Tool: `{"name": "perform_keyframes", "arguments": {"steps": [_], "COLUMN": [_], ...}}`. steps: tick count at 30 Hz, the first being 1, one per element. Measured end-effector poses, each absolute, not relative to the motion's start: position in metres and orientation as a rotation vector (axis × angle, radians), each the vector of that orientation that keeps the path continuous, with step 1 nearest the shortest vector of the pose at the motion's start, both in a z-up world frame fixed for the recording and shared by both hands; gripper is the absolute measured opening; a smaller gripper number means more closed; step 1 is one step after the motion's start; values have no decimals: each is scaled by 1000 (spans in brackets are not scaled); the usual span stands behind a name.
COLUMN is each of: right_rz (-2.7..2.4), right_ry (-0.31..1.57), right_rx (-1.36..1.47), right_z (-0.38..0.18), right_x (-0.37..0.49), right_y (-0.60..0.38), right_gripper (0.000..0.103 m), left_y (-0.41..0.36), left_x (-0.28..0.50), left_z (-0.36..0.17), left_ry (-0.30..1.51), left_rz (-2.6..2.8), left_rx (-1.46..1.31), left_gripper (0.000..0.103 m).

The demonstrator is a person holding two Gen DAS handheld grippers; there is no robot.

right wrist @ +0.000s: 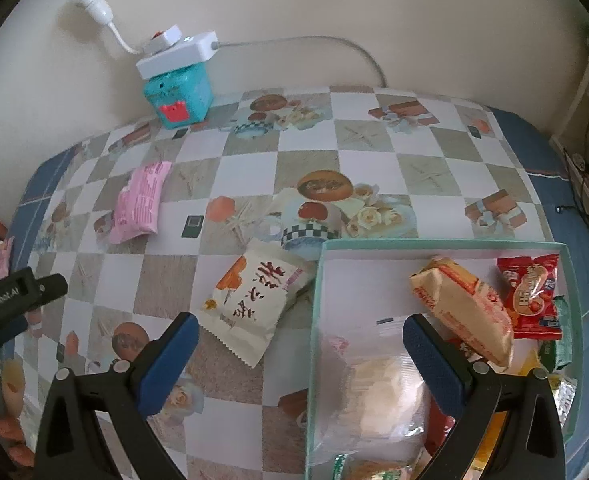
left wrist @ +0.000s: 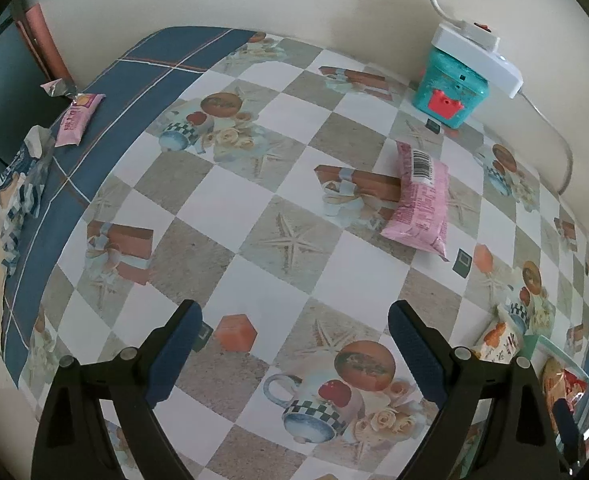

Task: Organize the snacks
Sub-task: 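Withdraw both tools from the tray toward the pink pack and white pack, then grasp the pink pack with the left gripper while the right gripper grasps the white rice-cracker pack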

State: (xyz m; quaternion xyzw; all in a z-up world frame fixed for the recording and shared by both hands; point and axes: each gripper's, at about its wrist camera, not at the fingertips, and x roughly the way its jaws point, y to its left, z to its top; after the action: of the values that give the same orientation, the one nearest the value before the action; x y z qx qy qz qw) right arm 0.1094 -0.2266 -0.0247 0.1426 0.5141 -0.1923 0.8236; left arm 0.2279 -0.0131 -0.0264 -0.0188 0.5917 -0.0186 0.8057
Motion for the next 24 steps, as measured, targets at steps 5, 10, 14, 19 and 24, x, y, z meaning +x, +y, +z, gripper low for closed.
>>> {"name": "perform_keyframes", "arguments": {"steps": [5,10,14,19,24], "right_rz": [-355,-278,-279,-279,-338], "right_ry": [1093,1076,1074,1147,1216], "right_rx": [329,403,405,472,510], "right_z": [-29,-25,-20,-35,-55], "right_x": [115,125,133,145,156], "right_y": [-220,-220,-220,-222,-228], "right_gripper": [103,101,90,82,81], "left_y": [-9,-8,-13,-27,-45], "left_x": [230,233,240,256,284], "left_z": [-32,-37,-40,-29,-22], "left_ry": [1278,1286,1280,1239,1238], "left_rz": [-44,-46,-66,-120,-217], "left_rx": [-56,-41,-6,75,112], "left_gripper": [94,94,94,94,94]}}
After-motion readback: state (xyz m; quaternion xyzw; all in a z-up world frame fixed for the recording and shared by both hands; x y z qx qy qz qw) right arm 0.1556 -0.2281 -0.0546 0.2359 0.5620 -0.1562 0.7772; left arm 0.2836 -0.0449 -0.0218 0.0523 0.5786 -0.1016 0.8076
